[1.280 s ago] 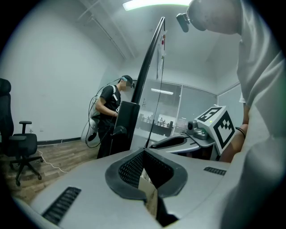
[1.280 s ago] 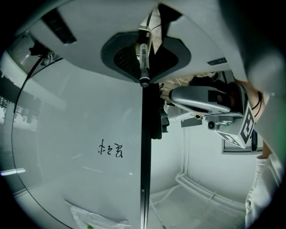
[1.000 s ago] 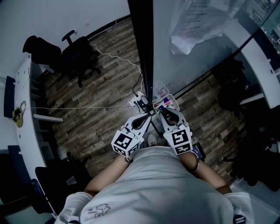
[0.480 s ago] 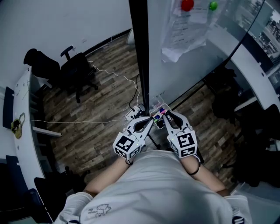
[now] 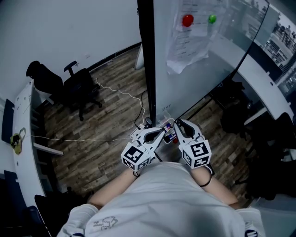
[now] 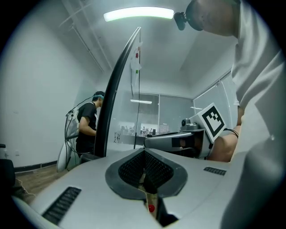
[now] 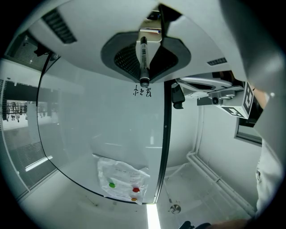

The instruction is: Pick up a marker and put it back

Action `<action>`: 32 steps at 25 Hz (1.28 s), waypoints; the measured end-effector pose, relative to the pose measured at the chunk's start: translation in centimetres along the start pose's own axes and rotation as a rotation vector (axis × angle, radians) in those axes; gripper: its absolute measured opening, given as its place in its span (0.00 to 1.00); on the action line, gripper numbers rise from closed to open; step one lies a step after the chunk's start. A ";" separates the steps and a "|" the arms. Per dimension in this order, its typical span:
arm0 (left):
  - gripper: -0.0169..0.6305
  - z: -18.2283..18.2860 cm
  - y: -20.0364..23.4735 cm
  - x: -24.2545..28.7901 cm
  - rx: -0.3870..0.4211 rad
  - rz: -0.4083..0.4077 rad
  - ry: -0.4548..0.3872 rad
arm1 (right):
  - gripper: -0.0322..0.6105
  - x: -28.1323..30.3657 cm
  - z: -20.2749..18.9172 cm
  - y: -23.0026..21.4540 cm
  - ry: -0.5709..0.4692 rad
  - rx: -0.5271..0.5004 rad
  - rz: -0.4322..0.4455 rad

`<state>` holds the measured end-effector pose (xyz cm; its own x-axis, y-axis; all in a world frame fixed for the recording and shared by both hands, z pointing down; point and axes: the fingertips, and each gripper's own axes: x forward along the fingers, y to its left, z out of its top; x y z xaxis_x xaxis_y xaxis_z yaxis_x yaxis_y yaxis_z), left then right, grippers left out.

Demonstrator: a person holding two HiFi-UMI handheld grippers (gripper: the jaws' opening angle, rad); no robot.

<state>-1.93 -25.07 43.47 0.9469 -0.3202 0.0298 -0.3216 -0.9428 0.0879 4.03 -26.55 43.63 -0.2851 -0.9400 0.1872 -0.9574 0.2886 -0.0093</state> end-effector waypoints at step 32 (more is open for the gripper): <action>0.04 0.3 1.7 4.6 -0.058 0.285 -0.020 | 0.16 3.4 -0.4 -3.9 0.034 -0.011 0.311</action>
<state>1.91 -28.14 43.49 0.8182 -0.5734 0.0419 -0.5733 -0.8081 0.1356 6.83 -30.76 44.72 -0.5625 -0.7997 0.2099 -0.8239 0.5635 -0.0609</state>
